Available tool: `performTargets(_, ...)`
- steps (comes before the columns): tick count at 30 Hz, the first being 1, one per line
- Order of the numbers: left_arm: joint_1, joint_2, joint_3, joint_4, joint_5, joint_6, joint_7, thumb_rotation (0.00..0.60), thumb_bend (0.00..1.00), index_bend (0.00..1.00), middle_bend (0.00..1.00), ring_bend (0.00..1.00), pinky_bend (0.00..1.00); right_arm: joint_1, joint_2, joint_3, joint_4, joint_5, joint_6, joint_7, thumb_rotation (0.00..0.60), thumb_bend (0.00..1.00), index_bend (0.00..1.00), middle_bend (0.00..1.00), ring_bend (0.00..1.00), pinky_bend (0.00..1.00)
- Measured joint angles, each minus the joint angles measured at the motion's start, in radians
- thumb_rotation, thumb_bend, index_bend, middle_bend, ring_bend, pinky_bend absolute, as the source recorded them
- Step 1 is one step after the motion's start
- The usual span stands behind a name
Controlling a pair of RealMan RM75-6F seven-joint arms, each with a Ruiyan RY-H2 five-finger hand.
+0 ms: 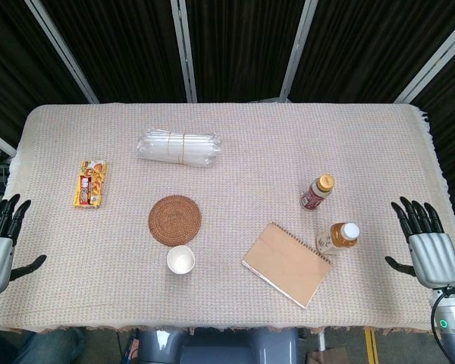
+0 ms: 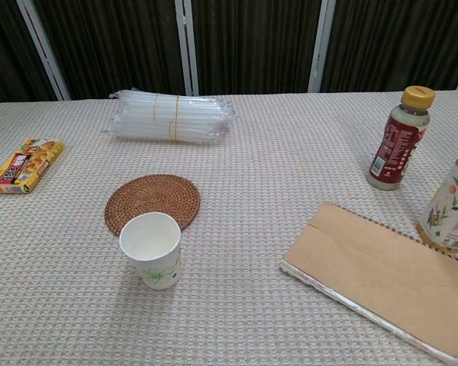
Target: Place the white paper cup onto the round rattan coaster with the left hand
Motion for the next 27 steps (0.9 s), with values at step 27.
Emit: performTargets(27,-0.361,-0.138,0.029,0.086,0.242,-0.474,-0.018,0.600,0.00,0.12,0.00,0.00,0.10,0.007,-0.005,0.039,-0.030,0.070,-0.076,-0.065,0.600,0.00,0.00,0.00,0.00,0.00)
